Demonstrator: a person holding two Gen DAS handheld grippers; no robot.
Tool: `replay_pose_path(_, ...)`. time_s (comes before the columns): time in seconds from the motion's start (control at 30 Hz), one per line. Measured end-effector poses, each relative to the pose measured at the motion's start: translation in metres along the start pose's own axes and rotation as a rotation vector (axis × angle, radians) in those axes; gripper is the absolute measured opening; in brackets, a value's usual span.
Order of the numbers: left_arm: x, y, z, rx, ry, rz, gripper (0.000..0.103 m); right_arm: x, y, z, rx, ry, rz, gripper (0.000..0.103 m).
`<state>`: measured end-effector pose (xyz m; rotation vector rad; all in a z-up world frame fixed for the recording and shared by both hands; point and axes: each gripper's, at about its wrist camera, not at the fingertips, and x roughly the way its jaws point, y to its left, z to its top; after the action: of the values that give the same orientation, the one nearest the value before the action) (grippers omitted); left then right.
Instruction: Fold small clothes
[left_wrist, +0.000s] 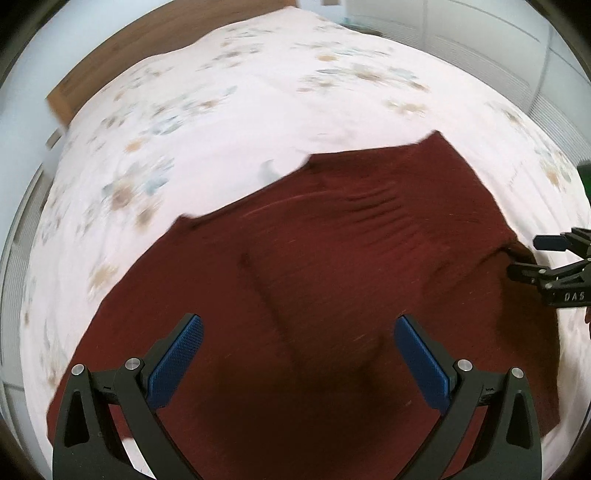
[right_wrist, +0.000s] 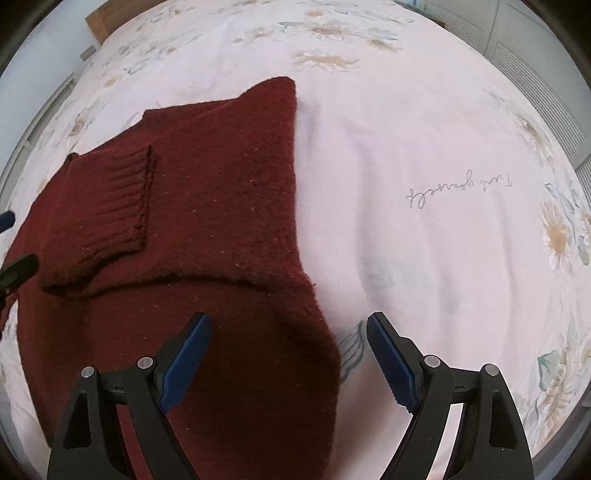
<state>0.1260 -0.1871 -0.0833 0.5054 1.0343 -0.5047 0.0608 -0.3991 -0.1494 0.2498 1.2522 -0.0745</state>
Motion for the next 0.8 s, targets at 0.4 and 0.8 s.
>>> replay_pose_path(0.4,0.072,-0.065,0.027,0.161,0.142,0.019,0.074,0.009,-0.014,-0.007,0.025,0.013,0.027,0.087)
replay_pose_path(0.8,0.084,-0.018,0.034,0.053,0.134,-0.044,0.016,0.014,-0.004,0.009,0.021,0.001,0.01,0.087)
